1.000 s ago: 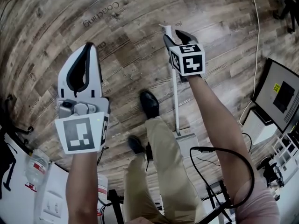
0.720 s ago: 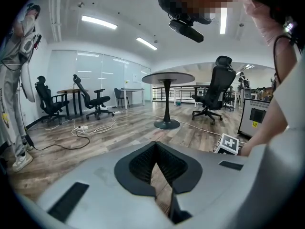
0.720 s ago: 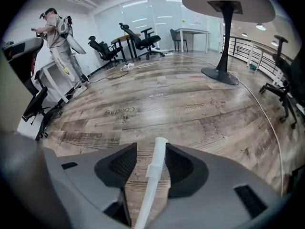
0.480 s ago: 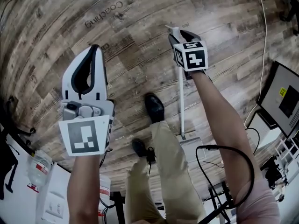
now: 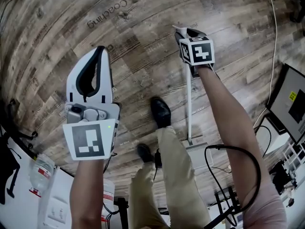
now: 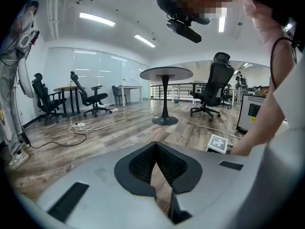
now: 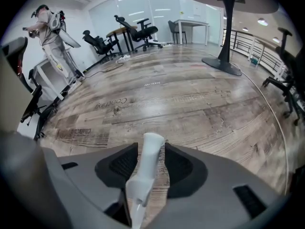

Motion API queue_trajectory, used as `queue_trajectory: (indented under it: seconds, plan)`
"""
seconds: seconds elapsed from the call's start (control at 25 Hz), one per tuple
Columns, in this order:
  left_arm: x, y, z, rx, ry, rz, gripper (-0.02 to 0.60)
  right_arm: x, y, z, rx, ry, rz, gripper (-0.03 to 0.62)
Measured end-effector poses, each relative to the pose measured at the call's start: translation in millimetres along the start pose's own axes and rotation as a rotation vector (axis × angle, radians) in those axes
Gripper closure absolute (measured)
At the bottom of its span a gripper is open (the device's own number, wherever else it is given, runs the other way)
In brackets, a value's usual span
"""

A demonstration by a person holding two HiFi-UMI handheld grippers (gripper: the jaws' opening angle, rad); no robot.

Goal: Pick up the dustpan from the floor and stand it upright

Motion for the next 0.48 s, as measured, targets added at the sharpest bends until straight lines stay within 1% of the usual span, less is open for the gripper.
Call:
queue_trajectory:
  seconds: [0.28,0.48]
  plan:
    - [2.2,0.9,3.6,0.003,-0.008,-0.009,0.572,-1.3,0.0,-5.5,0.028,0.024,-0.003,0.45]
    - [-1.5,-5.6,11.6,0.001,-0.012,-0.012,0.572,-6.1,-5.3,10.4,0.008,0.049,-0.019,0.464]
Point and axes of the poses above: the fingertips, and each gripper's own axes: z backward along the fingers, x to its left, y out of its underside, the point moved 2 cm from there along z, backward along the fingers, and after that the axes turned 7 degrees about y, right-handed, at the moved point
